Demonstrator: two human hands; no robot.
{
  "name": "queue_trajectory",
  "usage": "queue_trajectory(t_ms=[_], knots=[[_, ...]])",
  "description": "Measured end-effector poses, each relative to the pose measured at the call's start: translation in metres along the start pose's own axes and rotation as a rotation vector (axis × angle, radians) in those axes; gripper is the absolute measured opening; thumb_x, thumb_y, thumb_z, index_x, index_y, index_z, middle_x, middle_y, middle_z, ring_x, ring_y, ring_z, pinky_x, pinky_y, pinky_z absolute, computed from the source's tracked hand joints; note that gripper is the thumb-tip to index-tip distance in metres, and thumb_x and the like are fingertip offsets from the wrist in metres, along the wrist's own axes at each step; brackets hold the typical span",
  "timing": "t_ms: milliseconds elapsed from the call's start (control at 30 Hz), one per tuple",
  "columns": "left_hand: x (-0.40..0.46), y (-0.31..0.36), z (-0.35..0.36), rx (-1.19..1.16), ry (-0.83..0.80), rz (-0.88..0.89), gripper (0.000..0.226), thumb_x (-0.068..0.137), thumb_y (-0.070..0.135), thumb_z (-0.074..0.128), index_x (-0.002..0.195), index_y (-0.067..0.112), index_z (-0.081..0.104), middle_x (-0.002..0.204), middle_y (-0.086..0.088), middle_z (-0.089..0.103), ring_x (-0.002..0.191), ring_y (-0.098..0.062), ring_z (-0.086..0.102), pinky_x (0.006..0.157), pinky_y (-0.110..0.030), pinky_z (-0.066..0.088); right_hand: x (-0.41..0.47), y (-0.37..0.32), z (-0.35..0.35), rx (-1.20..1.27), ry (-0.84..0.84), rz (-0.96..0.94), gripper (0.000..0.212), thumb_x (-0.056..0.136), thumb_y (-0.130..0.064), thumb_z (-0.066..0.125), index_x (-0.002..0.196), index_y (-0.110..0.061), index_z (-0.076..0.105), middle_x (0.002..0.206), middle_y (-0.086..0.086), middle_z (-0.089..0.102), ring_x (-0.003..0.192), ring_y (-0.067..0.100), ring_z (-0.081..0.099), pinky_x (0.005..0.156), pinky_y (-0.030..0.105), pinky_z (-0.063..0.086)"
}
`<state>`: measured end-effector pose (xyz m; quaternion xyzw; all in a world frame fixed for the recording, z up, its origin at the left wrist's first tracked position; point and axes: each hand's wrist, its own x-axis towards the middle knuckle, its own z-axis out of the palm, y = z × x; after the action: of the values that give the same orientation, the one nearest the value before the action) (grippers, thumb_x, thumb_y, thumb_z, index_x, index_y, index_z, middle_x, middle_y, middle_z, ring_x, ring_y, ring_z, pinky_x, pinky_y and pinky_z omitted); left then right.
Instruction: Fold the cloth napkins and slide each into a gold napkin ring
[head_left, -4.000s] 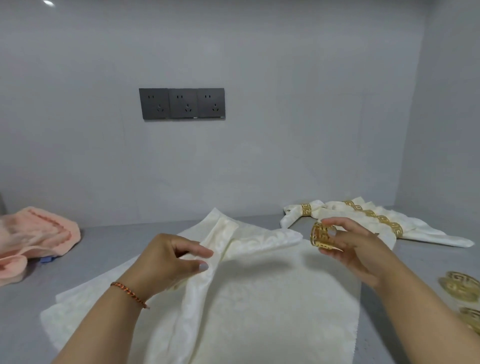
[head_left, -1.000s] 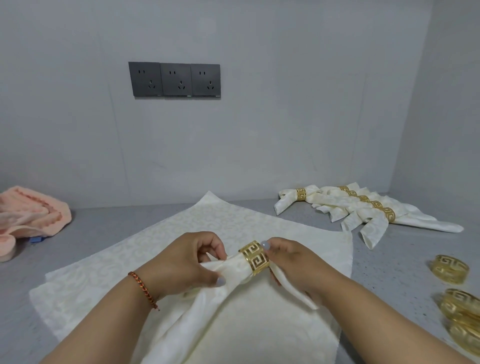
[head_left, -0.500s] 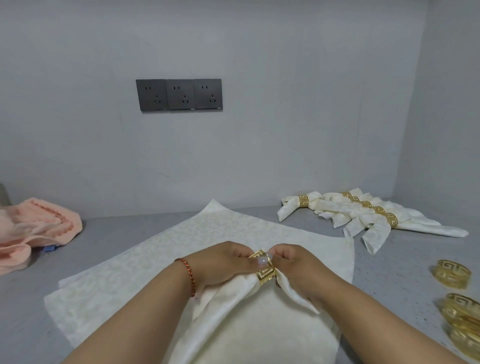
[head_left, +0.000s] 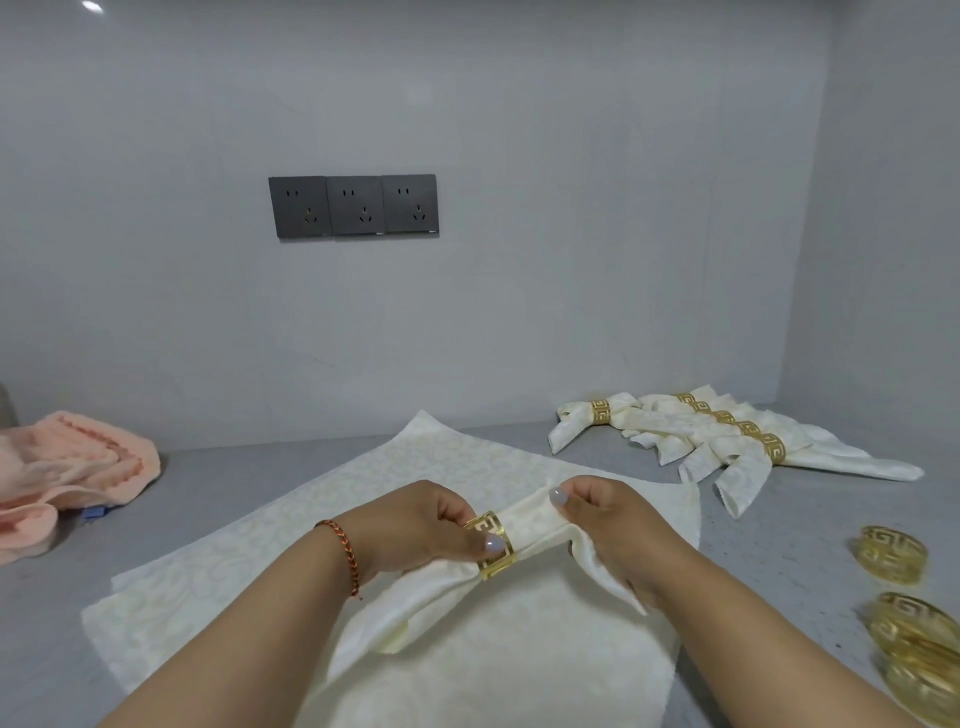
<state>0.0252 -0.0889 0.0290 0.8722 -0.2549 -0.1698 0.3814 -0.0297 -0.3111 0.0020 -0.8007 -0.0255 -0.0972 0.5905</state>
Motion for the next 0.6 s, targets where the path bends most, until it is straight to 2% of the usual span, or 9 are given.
queue_trajectory(t_ms=[100,167,267,367,433,500,567,600], knots=[[-0.001,0.000,-0.002,-0.003,-0.026,0.021,0.062,0.055,0.062,0.078,0.086,0.009,0.071,0.070,-0.004,0.048,0.065,-0.018,0.037,0.061,-0.030,0.026,0.002,0.002,-0.002,0.004,0.019,-0.013,0.029,0.096,-0.027,0.055,0.070,-0.014,0.056,0.052,-0.014,0.047,0.044,-0.002,0.040,0.051,0.015,0.029],[-0.001,0.000,-0.003,0.012,-0.020,0.015,0.062,0.054,0.062,0.079,0.087,0.010,0.072,0.068,-0.001,0.050,0.067,-0.017,0.040,0.064,-0.029,0.028,0.001,0.002,-0.003,-0.006,0.021,-0.018,0.029,0.097,-0.026,0.055,0.069,-0.015,0.055,0.046,-0.018,0.044,0.040,-0.003,0.040,0.049,0.013,0.029],[-0.003,0.004,-0.003,0.034,-0.016,0.003,0.062,0.054,0.062,0.078,0.085,0.008,0.071,0.061,0.002,0.043,0.054,-0.012,0.033,0.051,-0.025,0.022,-0.001,0.002,0.000,-0.023,-0.004,-0.016,0.029,0.097,-0.026,0.054,0.072,-0.011,0.058,0.051,-0.016,0.048,0.044,-0.003,0.042,0.049,0.010,0.031],[-0.004,0.006,-0.003,0.044,-0.036,-0.006,0.057,0.058,0.059,0.078,0.085,0.010,0.072,0.062,0.000,0.041,0.049,-0.010,0.030,0.046,-0.022,0.020,-0.001,-0.001,-0.003,-0.198,-0.026,-0.061,0.038,0.097,-0.031,0.053,0.074,0.000,0.055,0.069,0.002,0.046,0.063,0.011,0.042,0.060,0.025,0.030],[-0.005,0.008,-0.004,0.020,-0.039,-0.018,0.051,0.063,0.056,0.079,0.085,0.011,0.073,0.062,0.000,0.045,0.047,-0.008,0.032,0.045,-0.021,0.022,-0.001,0.000,-0.005,-0.228,-0.054,-0.093,0.039,0.095,-0.034,0.055,0.069,-0.006,0.048,0.068,0.004,0.039,0.063,0.014,0.036,0.060,0.029,0.025],[-0.005,0.009,-0.003,-0.010,-0.027,-0.026,0.038,0.071,0.046,0.081,0.085,0.011,0.073,0.056,0.009,0.049,0.044,-0.003,0.038,0.044,-0.016,0.027,-0.002,0.001,-0.003,-0.204,-0.064,-0.081,0.035,0.093,-0.037,0.058,0.070,-0.013,0.049,0.064,-0.002,0.041,0.059,0.010,0.036,0.056,0.025,0.026],[-0.003,0.011,-0.003,-0.063,-0.031,-0.021,0.039,0.068,0.046,0.083,0.086,0.013,0.074,0.062,0.009,0.058,0.051,-0.002,0.047,0.050,-0.013,0.035,-0.002,0.004,0.000,-0.140,-0.032,-0.072,0.030,0.091,-0.035,0.062,0.071,-0.014,0.052,0.063,-0.004,0.044,0.057,0.009,0.038,0.055,0.023,0.027],[-0.003,0.010,-0.002,-0.112,-0.029,-0.012,0.047,0.062,0.051,0.084,0.088,0.013,0.074,0.072,0.004,0.064,0.061,-0.006,0.053,0.060,-0.016,0.040,0.000,0.006,0.000,-0.081,0.003,-0.070,0.031,0.090,-0.033,0.063,0.070,-0.013,0.052,0.062,-0.003,0.044,0.057,0.009,0.038,0.056,0.025,0.027]])
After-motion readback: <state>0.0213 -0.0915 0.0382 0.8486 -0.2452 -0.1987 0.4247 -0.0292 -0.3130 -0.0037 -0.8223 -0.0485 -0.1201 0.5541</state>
